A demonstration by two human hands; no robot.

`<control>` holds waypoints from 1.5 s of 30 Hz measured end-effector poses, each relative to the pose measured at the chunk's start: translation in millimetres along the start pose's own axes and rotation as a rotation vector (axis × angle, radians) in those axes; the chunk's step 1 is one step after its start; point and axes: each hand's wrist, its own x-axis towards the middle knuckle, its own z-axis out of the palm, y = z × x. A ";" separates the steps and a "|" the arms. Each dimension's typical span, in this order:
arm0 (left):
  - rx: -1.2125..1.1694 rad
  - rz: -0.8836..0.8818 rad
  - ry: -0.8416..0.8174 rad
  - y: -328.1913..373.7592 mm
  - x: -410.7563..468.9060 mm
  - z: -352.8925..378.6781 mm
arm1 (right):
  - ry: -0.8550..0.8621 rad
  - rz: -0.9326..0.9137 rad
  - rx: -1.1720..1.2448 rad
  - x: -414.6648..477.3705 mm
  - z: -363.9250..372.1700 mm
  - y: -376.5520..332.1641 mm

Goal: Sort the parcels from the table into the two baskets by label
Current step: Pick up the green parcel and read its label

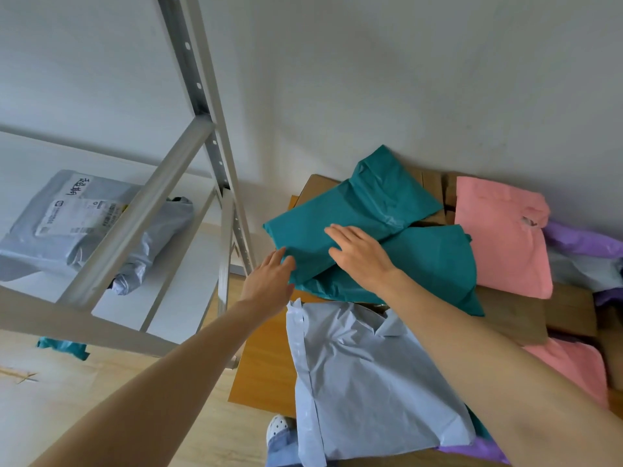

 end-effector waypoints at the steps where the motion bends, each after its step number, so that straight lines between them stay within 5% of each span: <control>1: 0.001 -0.004 0.001 -0.2 2.0 -1.6 | 0.013 -0.020 -0.009 0.1 0.6 0.9; 13: -0.201 -0.226 0.060 -4.2 19.2 -42.7 | 0.136 0.025 0.071 -9.7 -3.1 23.7; 25: -0.904 -0.447 0.354 21.1 22.5 -105.0 | 0.203 0.396 0.593 -13.9 -62.6 64.8; 35: -1.280 -0.463 0.304 50.2 24.3 -130.7 | 0.436 0.579 1.023 -16.0 -108.8 106.7; 45: -1.342 -0.408 0.216 80.8 47.3 -148.3 | 0.591 0.576 1.295 -23.1 -167.3 129.6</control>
